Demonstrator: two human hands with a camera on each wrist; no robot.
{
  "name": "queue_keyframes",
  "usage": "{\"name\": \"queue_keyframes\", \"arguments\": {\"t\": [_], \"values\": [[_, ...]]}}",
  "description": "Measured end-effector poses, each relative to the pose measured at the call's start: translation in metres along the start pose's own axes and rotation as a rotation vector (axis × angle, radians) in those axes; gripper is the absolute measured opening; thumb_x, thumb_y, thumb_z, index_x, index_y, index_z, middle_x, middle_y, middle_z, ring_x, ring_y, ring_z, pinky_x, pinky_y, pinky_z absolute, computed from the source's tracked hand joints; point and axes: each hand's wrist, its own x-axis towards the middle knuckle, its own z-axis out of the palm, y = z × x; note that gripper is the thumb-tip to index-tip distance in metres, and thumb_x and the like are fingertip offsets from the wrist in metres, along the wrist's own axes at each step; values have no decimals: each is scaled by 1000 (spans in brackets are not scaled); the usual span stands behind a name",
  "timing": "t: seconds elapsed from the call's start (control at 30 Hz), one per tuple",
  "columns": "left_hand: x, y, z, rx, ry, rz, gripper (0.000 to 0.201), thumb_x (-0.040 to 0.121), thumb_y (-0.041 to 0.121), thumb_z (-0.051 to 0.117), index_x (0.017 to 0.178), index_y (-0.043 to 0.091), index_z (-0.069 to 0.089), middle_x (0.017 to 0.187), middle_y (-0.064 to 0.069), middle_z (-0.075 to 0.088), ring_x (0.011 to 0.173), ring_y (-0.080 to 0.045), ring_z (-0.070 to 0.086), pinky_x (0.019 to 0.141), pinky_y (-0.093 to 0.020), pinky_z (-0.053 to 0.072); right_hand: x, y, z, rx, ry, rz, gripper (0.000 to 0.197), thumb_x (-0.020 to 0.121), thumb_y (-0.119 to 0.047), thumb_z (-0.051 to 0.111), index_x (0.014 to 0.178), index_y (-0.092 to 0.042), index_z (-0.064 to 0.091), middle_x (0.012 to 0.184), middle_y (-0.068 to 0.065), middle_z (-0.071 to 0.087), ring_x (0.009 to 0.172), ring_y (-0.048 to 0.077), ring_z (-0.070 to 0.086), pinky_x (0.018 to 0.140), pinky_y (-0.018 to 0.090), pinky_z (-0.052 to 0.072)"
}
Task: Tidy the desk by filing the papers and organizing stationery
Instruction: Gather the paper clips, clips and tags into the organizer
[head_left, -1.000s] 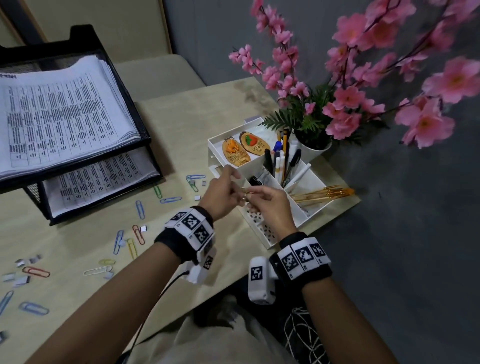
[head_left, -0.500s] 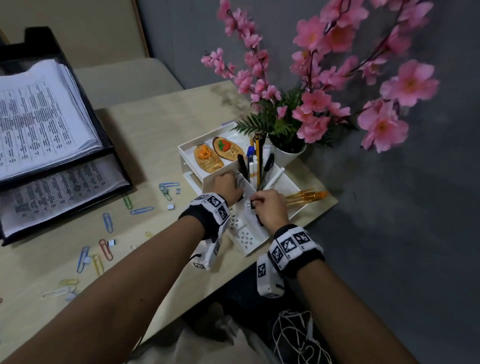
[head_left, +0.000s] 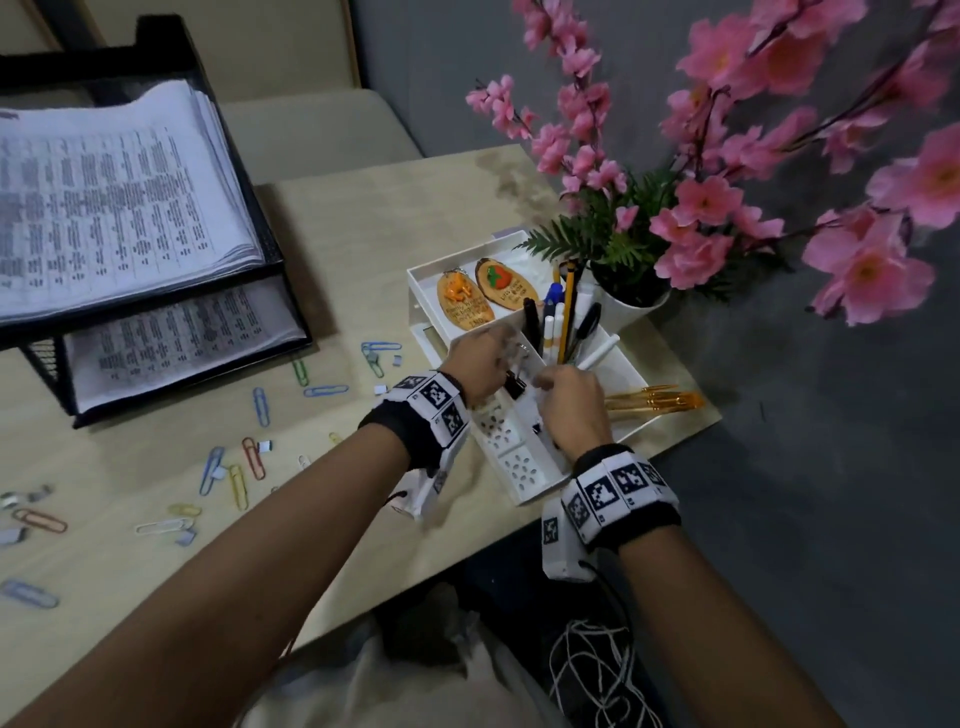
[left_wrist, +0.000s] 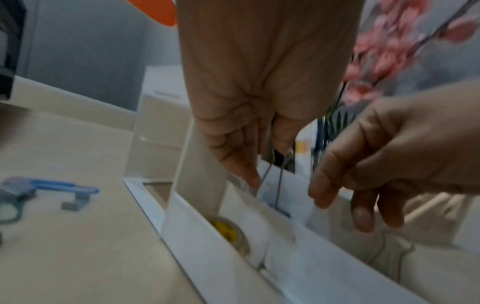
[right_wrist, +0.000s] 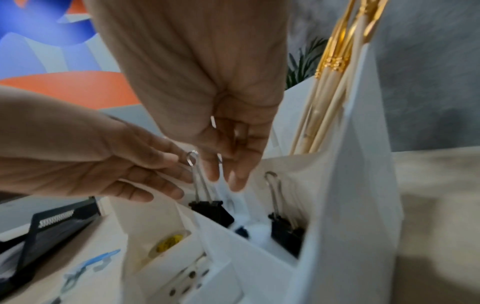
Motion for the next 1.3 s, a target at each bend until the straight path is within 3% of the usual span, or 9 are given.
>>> {"name": "queue_keyframes", "arguments": {"t": [0.07,0.13,0.23,0.4,0.47,0.57,0.73,0.93,1.3], "values": [[-18,-11,-19,-140,3,-3,31,92,9,47,122,7,54,122,-15,62,113,-26,58,97,-31,44,-5,-11,1,94,100,-58,24,88,2,47,98,-3,68,107,19,67,100,31,60,86,33,49],[-40,-29,-38,-389,42,-46,15,93,11,49,97,11,64,100,-16,68,86,-16,69,80,-27,52,-11,-31,10,164,123,-176,20,85,3,46,83,1,65,92,18,68,85,28,60,72,28,45],[-68,-64,-58,-952,200,-283,22,96,10,42,79,14,55,66,-5,68,49,1,64,53,-14,45,-13,-64,38,228,46,-337,20,81,4,45,81,2,65,86,18,69,84,32,61,71,32,43],[-112,-128,-70,-1824,452,-525,33,100,19,34,83,1,55,54,-6,71,51,-11,70,53,-14,55,-2,-103,89,48,-209,-392,33,85,1,44,110,-3,66,117,19,64,112,32,56,93,32,43],[-124,-145,-69,-1977,486,-557,35,100,21,34,84,-3,55,56,-11,71,51,-16,70,52,-17,56,4,-106,106,-80,-258,-411,30,85,2,44,107,0,64,118,22,59,111,35,54,90,34,43],[-133,-160,-68,-2041,494,-607,36,99,23,35,87,-3,56,59,-14,71,51,-19,71,49,-20,57,9,-104,124,-222,-268,-477,19,84,4,44,90,4,62,108,22,55,102,35,55,80,34,42],[-134,-170,-70,-2072,460,-655,36,99,22,36,83,-4,56,59,-16,71,51,-20,70,47,-20,56,18,-109,131,-183,-264,-430,24,79,7,45,92,4,65,106,23,57,98,37,56,82,37,44],[-130,-169,-66,-2011,396,-712,35,99,18,37,79,-4,56,53,-16,69,47,-20,69,46,-18,55,42,-132,132,-108,-82,-397,23,84,2,46,95,3,67,108,24,55,95,38,57,78,37,46],[-127,-172,-54,-1971,387,-762,31,99,15,34,80,-2,53,52,-16,68,47,-21,69,46,-18,55,42,-120,136,-11,-122,-298,19,76,7,50,87,3,66,101,21,63,95,34,58,74,28,42]]}}
